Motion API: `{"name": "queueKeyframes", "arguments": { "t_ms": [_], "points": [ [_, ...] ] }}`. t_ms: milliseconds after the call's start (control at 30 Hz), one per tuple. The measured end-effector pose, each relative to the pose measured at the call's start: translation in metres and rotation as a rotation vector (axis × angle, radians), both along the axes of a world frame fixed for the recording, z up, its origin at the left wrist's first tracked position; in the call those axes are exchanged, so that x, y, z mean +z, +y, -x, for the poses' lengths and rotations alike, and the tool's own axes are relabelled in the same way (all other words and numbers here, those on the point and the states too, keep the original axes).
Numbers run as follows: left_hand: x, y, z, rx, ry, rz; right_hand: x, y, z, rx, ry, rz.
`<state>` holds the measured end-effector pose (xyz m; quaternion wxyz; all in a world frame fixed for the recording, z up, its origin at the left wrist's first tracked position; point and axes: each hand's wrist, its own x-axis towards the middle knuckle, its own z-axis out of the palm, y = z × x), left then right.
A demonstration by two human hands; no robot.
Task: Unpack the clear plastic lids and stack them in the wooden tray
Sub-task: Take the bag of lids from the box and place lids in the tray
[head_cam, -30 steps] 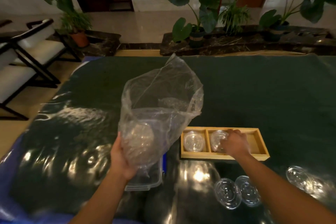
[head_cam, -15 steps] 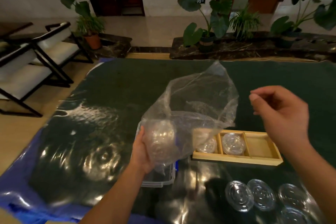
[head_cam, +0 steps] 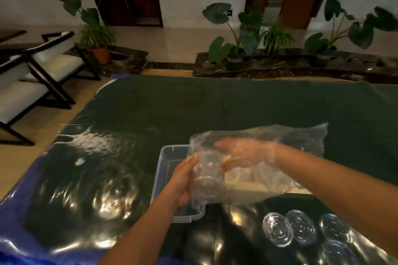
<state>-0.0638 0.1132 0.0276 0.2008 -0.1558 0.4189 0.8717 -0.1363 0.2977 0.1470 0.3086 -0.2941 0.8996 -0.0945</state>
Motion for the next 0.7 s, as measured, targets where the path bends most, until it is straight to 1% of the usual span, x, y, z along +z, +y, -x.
{"name": "queueKeyframes", "arguments": {
  "t_ms": [33,133,167,233,333,367,467,500,533,600,700],
  "points": [
    [0.0,-0.001,0.0,0.005,-0.002,0.016,-0.006,-0.004,-0.002,-0.022,0.033,0.039],
    [-0.001,-0.003,0.0,0.033,-0.024,0.059,-0.017,-0.013,-0.01,-0.169,0.021,0.243],
    [-0.001,-0.003,-0.001,0.042,-0.035,0.071,-0.02,-0.016,-0.012,-0.185,0.048,0.254],
    [-0.001,-0.003,-0.001,0.057,-0.049,0.087,-0.025,-0.018,-0.014,-0.176,0.133,0.212],
    [-0.002,-0.006,-0.002,0.076,-0.039,0.076,-0.028,-0.017,-0.016,-0.148,0.157,0.287],
    [-0.003,-0.007,-0.002,0.089,-0.033,0.07,-0.028,-0.014,-0.016,-0.143,0.139,0.33],
    [-0.004,-0.011,-0.001,0.127,-0.024,0.073,-0.024,-0.005,-0.031,-0.161,-0.063,0.527],
    [-0.004,-0.011,0.0,0.13,-0.028,0.085,-0.022,-0.004,-0.037,-0.118,-0.089,0.551],
    [-0.005,-0.012,0.001,0.134,-0.037,0.102,-0.021,-0.003,-0.041,-0.077,-0.071,0.511],
    [-0.004,-0.012,0.003,0.165,-0.058,0.137,-0.023,-0.004,-0.043,0.082,0.043,0.334],
    [-0.005,-0.013,0.006,0.21,-0.086,0.129,-0.021,-0.001,-0.042,0.124,0.086,0.229]
  ]
}}
